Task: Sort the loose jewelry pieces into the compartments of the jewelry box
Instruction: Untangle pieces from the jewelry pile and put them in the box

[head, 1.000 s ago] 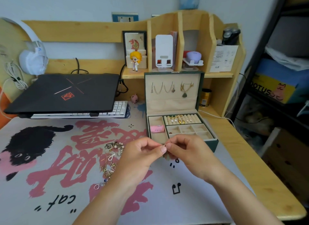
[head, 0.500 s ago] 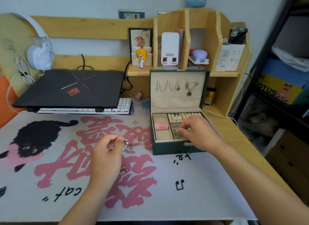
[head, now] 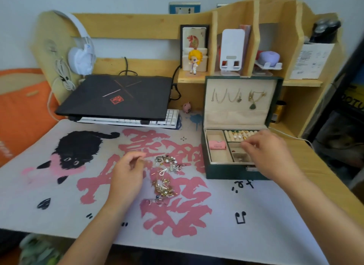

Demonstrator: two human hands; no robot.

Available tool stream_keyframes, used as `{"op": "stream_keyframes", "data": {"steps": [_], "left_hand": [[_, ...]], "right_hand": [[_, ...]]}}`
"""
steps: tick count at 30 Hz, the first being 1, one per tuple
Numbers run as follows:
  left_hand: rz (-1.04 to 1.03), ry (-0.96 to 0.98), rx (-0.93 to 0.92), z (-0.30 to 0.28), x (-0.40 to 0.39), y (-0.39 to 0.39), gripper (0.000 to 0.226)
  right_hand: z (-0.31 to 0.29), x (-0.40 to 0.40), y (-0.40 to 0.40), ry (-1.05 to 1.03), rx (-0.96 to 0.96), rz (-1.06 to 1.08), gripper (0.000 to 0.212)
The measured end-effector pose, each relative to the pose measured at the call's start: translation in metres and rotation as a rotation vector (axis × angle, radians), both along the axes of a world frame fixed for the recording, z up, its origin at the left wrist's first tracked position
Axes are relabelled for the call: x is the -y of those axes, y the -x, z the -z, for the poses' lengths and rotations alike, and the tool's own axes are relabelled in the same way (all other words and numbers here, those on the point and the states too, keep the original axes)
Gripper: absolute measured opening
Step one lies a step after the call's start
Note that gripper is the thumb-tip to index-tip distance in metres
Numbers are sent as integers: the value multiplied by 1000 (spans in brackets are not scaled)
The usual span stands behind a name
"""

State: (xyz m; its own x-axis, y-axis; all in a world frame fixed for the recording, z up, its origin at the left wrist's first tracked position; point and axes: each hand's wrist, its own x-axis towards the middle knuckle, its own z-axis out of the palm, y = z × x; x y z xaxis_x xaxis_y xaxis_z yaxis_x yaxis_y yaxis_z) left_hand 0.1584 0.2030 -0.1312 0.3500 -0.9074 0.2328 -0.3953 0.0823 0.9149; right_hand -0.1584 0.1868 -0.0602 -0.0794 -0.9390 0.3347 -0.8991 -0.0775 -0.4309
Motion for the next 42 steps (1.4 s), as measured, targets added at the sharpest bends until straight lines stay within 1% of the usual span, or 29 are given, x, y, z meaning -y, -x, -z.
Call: {"op": "stream_keyframes", "data": {"steps": [2,3,4,6,8,10,12,14,18,19,22,25,27,29,32,34,36,39,42], "left_hand": [[4,-10,80,7,4,-14,26],[2,-14,107,10,6,-17,29],[-4,-19,125,13,6,-21,32],[22,-27,134,16,6,-20,42],[30,-49,114,19,3,-22,53],[8,-60,57,19,2,-24,52],[-29,-57,-3,17,1,-28,49],[-48,-46,-21,15,1,-30,49],[-35,-48,-31,12,0,-27,44],[-30,-52,-26,11,-1,-27,43],[-13,-41,-11,15,0,-28,43],[26,-20,57,23,3,-30,39],[71,0,146,25,6,-27,32],[132,15,290,23,14,-20,23],[267,21,611,11,40,-7,13],[344,31,826,-2,57,1,15],[418,-4,992,-14,70,7,19],[486,-67,1154,-20,80,9,19],[514,-58,1225,-17,84,8,17]], "right_hand": [[4,-13,-27,101,54,-51,17],[8,-21,-42,128,65,-140,17],[17,-27,-61,124,79,-262,19],[40,-36,-92,35,68,-483,26],[70,-32,-118,-19,1,-564,32],[90,-18,-131,9,-24,-515,33],[96,-2,-139,39,-32,-427,36],[95,13,-146,78,-100,-399,43],[96,17,-151,12,-205,-395,52],[98,13,-150,7,-194,-385,52],[102,2,-143,28,-56,-375,49],[102,2,-138,15,93,-329,54],[102,6,-139,-19,193,-277,51],[101,9,-142,-7,232,-247,46],[102,13,-146,12,265,-198,38],[102,12,-147,18,282,-189,38],[100,11,-146,9,308,-190,39],[98,9,-145,3,326,-193,39],[98,9,-146,12,336,-195,37]]}}
